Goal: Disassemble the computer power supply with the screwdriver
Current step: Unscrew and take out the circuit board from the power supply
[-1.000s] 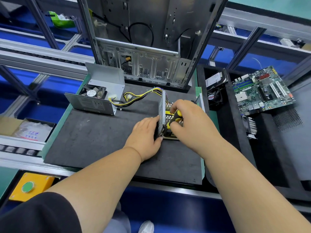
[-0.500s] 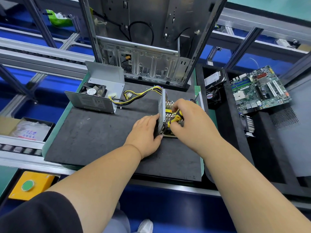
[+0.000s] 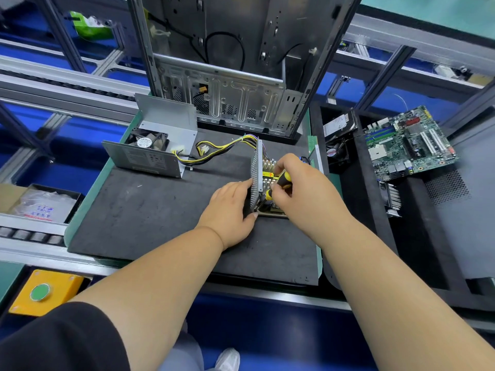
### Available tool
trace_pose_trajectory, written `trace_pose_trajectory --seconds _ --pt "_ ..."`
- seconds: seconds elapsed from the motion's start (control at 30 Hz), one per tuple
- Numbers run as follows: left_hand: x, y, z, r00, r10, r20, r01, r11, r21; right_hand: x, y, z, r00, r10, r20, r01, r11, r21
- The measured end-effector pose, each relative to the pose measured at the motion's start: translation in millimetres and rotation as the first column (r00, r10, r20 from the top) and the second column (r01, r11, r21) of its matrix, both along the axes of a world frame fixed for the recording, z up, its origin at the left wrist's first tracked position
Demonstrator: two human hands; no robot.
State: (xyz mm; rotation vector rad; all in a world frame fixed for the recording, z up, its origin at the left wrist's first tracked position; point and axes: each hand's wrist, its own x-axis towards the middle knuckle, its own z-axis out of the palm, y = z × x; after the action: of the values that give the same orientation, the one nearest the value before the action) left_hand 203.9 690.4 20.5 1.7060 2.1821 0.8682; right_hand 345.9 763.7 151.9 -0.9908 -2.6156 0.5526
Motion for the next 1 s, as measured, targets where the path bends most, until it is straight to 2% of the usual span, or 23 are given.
trace_pose_trajectory --seconds 0.23,0.53,0.63,0.83,0.9,1.0 --pt "-0.8 0.6 -1.5 1.000 0.002 0.006 -0.002 1.000 -0.025 3.7 -2.9 5.1 0.999 0.039 -0.015 -0.039 0.999 0.023" --pt "-0.2 -0.5 -0.2 1.000 0.005 0.011 -0.005 0.999 -0.033 10.3 -7.2 11.5 0.999 0.010 -0.034 -0.009 0.999 0.038" --pt "-0.7 -2.1 2.2 0.998 0.009 0.057 -0.007 0.999 -0.034 14.1 -8.1 14.3 0.999 -0.004 -0.035 0.005 0.999 0.042" --pt "-8.4 -11.9 18.3 0.940 0.006 0.340 -0.007 1.000 0.002 42.1 -1.6 37.9 0.982 -0.087 -0.170 0.088 0.996 -0.003" --pt "-11.9 -11.1 35.0 0.929 0.021 0.368 -0.049 0.997 0.066 50.2 1.0 48.7 0.955 -0.146 -0.257 0.139 0.989 -0.048" --pt "-11.8 -3.5 72.2 0.932 -0.042 0.360 -0.038 0.976 0.212 57.7 4.0 63.1 0.895 -0.233 -0.381 0.202 0.972 -0.121"
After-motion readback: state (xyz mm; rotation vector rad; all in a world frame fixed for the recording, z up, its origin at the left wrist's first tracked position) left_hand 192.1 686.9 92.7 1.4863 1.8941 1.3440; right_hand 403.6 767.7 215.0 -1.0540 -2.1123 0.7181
